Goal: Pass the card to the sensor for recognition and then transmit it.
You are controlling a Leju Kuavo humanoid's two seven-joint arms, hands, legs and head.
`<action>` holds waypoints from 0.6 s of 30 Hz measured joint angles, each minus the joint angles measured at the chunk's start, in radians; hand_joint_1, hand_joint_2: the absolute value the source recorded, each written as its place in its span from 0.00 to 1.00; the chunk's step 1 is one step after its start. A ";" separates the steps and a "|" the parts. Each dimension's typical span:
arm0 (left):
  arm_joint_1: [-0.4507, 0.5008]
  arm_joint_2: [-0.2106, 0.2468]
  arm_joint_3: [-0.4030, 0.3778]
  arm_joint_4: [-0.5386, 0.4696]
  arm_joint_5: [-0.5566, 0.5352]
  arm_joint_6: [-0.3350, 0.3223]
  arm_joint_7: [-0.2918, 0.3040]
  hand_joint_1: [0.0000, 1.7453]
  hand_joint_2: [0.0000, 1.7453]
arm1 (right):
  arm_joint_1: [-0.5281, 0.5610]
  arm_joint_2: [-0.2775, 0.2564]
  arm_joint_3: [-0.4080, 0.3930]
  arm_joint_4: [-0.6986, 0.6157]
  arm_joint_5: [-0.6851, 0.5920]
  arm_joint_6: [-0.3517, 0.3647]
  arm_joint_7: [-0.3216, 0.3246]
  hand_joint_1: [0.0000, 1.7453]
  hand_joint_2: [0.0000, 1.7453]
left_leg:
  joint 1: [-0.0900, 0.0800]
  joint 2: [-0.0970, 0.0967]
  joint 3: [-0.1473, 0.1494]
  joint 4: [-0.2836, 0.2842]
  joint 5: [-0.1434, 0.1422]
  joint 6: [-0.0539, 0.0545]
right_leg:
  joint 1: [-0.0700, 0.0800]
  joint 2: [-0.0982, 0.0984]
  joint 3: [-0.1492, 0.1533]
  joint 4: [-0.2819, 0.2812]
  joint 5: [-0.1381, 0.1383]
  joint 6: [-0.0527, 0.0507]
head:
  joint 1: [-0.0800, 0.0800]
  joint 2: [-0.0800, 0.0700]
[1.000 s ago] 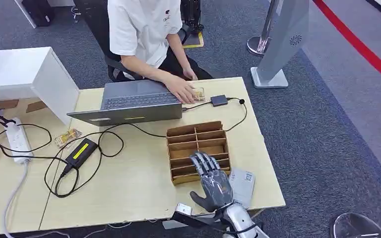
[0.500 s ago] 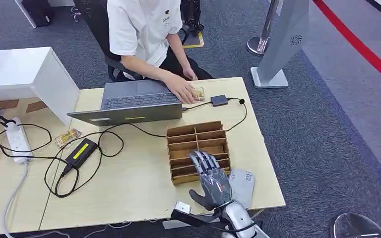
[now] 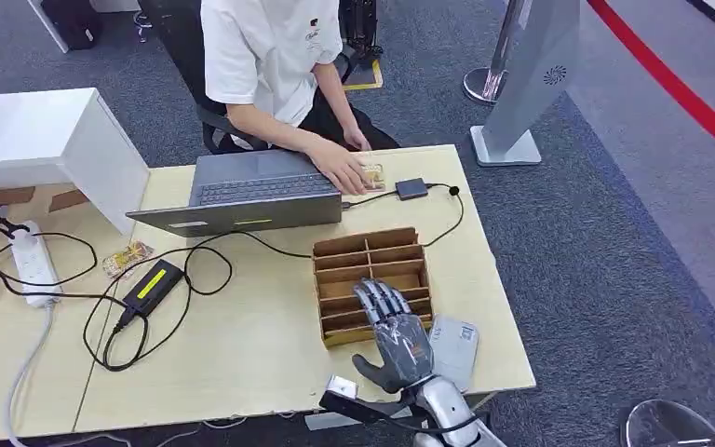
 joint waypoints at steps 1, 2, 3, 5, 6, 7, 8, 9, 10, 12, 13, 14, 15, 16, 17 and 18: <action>0.000 0.000 -0.003 0.000 -0.004 -0.001 0.000 0.00 1.00 | -0.001 0.000 0.000 0.000 0.000 0.001 -0.001 0.00 1.00 | 0.000 0.000 0.000 0.000 0.000 0.000 | 0.000 0.000 0.000 0.000 0.000 0.000 | 0.000 0.000; 0.000 0.000 -0.006 0.000 -0.008 -0.003 0.000 0.00 1.00 | -0.002 0.000 0.000 0.001 -0.003 0.002 -0.001 0.00 1.00 | 0.000 0.000 0.000 0.000 0.000 0.000 | 0.000 0.000 0.000 0.000 0.000 0.000 | 0.000 0.000; 0.000 0.000 -0.008 0.000 -0.010 -0.003 0.000 0.00 1.00 | -0.003 0.000 0.000 0.001 -0.005 0.004 -0.001 0.00 1.00 | 0.000 0.000 0.000 0.000 0.000 0.000 | 0.000 0.000 0.000 0.000 0.000 0.000 | 0.000 0.000; 0.000 0.000 -0.014 0.000 -0.012 -0.003 0.000 0.00 1.00 | -0.007 0.003 0.000 0.003 -0.005 0.005 -0.002 0.00 1.00 | 0.000 0.000 0.000 0.000 0.000 0.000 | 0.000 0.000 0.000 0.000 0.000 0.000 | 0.000 0.000; 0.000 0.000 -0.016 0.000 -0.013 -0.003 0.000 0.00 1.00 | -0.008 0.004 0.000 0.006 -0.005 0.005 -0.002 0.00 1.00 | 0.000 0.000 0.000 0.000 0.000 0.000 | 0.000 0.000 0.000 0.000 0.000 0.000 | 0.000 0.000; 0.000 0.000 -0.018 0.000 -0.013 -0.004 0.000 0.00 1.00 | -0.009 0.005 0.000 0.007 -0.006 0.006 -0.003 0.00 1.00 | 0.000 0.000 0.000 0.000 0.000 0.000 | 0.000 0.000 0.000 0.000 0.000 0.000 | 0.000 0.000; 0.000 0.000 -0.019 0.000 -0.014 -0.004 0.000 0.00 1.00 | -0.011 0.006 0.000 0.009 -0.009 0.007 -0.005 0.00 1.00 | 0.000 0.000 0.000 0.000 0.000 0.000 | 0.000 0.000 0.000 0.000 0.000 0.000 | 0.000 0.000; 0.000 0.000 -0.020 0.000 -0.015 -0.005 0.000 0.00 1.00 | -0.012 0.008 0.000 0.011 -0.015 0.007 -0.006 0.00 1.00 | 0.000 0.000 0.000 0.000 0.000 0.000 | 0.000 0.000 0.000 0.000 0.000 0.000 | 0.000 0.000; 0.000 0.000 -0.021 0.000 -0.016 -0.006 0.000 0.00 1.00 | -0.014 0.008 0.000 0.015 -0.018 0.007 -0.008 0.00 1.00 | 0.000 0.000 0.000 0.000 0.000 0.000 | 0.000 0.000 0.000 0.000 0.000 0.000 | 0.000 0.000; 0.000 0.000 -0.022 0.000 -0.018 -0.006 0.000 0.00 1.00 | -0.017 0.009 0.000 0.019 -0.019 0.007 -0.010 0.00 1.00 | 0.000 0.000 0.000 0.000 0.000 0.000 | 0.000 0.000 0.000 0.000 0.000 0.000 | 0.000 0.000; 0.000 0.000 -0.023 0.000 -0.021 -0.007 0.000 0.00 1.00 | -0.018 0.009 0.000 0.022 -0.020 0.007 -0.011 0.00 1.00 | 0.000 0.000 0.000 0.000 0.000 0.000 | 0.000 0.000 0.000 0.000 0.000 0.000 | 0.000 0.000; 0.000 0.000 -0.024 0.000 -0.024 -0.008 0.000 0.00 1.00 | -0.019 0.009 0.000 0.026 -0.020 0.007 -0.013 0.00 1.00 | 0.000 0.000 0.000 0.000 0.000 0.000 | 0.000 0.000 0.000 0.000 0.000 0.000 | 0.000 0.000; 0.000 0.000 -0.025 0.000 -0.024 -0.008 0.000 0.00 1.00 | -0.019 0.009 0.000 0.027 -0.021 0.007 -0.014 0.57 1.00 | 0.000 0.000 0.000 0.000 0.000 0.000 | 0.000 0.000 0.000 0.000 0.000 0.000 | 0.000 0.000; 0.000 0.000 -0.028 0.000 -0.025 -0.009 0.000 0.00 1.00 | -0.019 0.009 0.000 0.030 -0.021 0.007 -0.016 1.00 1.00 | 0.000 0.000 0.000 0.000 0.000 0.000 | 0.000 0.000 0.000 0.000 0.000 0.000 | 0.000 0.000; 0.000 0.000 -0.028 0.000 -0.025 -0.009 0.000 0.00 1.00 | -0.020 0.010 0.000 0.033 -0.021 0.007 -0.016 1.00 1.00 | 0.000 0.000 0.000 0.000 0.000 0.000 | 0.000 0.000 0.000 0.000 0.000 0.000 | 0.000 0.000; 0.000 0.000 -0.029 0.000 -0.027 -0.010 0.000 0.00 1.00 | -0.020 0.011 -0.001 0.034 -0.023 0.007 -0.018 1.00 1.00 | 0.000 0.000 0.000 0.000 0.000 0.000 | 0.000 0.000 0.000 0.000 0.000 0.000 | 0.000 0.000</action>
